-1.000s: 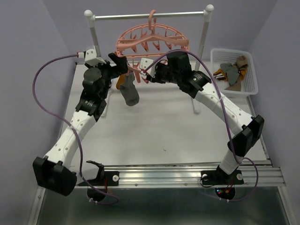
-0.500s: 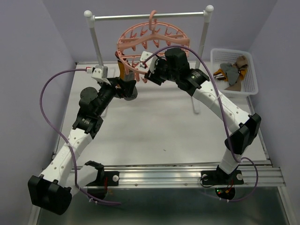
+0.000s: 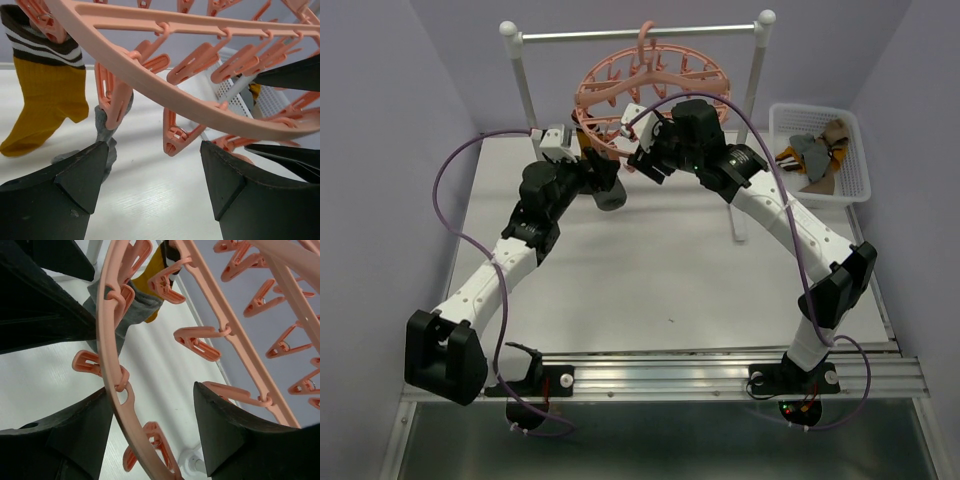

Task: Clip the socks to the hanger
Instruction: Open the clamp at the hanger.

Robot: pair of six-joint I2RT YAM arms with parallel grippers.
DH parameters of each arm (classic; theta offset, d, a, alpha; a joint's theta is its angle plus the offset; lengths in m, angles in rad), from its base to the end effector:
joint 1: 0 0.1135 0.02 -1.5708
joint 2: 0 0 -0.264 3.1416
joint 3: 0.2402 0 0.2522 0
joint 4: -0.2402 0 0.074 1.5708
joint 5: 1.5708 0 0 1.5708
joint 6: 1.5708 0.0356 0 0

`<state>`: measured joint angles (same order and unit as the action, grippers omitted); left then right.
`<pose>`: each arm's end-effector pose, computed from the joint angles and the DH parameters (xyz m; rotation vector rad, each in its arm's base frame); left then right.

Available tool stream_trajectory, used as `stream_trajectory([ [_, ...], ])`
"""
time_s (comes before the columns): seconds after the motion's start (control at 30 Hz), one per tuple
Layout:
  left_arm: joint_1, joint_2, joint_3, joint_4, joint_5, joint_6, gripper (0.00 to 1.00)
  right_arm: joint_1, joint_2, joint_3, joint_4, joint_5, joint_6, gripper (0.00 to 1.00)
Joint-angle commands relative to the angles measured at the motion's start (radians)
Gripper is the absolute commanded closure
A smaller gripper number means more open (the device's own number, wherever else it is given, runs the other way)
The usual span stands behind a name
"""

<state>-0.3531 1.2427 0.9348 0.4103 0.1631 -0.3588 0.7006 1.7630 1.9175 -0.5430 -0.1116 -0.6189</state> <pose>0.2749 -0.1075 0.3575 0.1318 1.5028 -0.6952 0.3066 0.2638 0.4282 -1.2587 1.5028 0.1630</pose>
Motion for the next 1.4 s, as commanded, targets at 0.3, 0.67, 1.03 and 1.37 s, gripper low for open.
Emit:
stream_trajectory([
  [0.3,-0.003,0.081,0.177,0.067,-0.203,0.044,0.14,-0.004,-0.076,0.023,-0.005,-0.042,-0.07,0.17],
  [0.67,-0.004,0.123,0.216,0.062,-0.247,0.057,0.14,-0.004,-0.091,0.077,-0.046,-0.048,-0.042,0.11],
  [1.03,-0.003,0.147,0.249,0.05,-0.266,0.07,0.13,-0.049,-0.102,0.051,-0.106,0.014,-0.156,0.19],
  [1.37,-0.001,0.162,0.277,0.036,-0.269,0.073,0.14,-0.067,-0.1,0.026,-0.149,0.007,-0.168,0.54],
])
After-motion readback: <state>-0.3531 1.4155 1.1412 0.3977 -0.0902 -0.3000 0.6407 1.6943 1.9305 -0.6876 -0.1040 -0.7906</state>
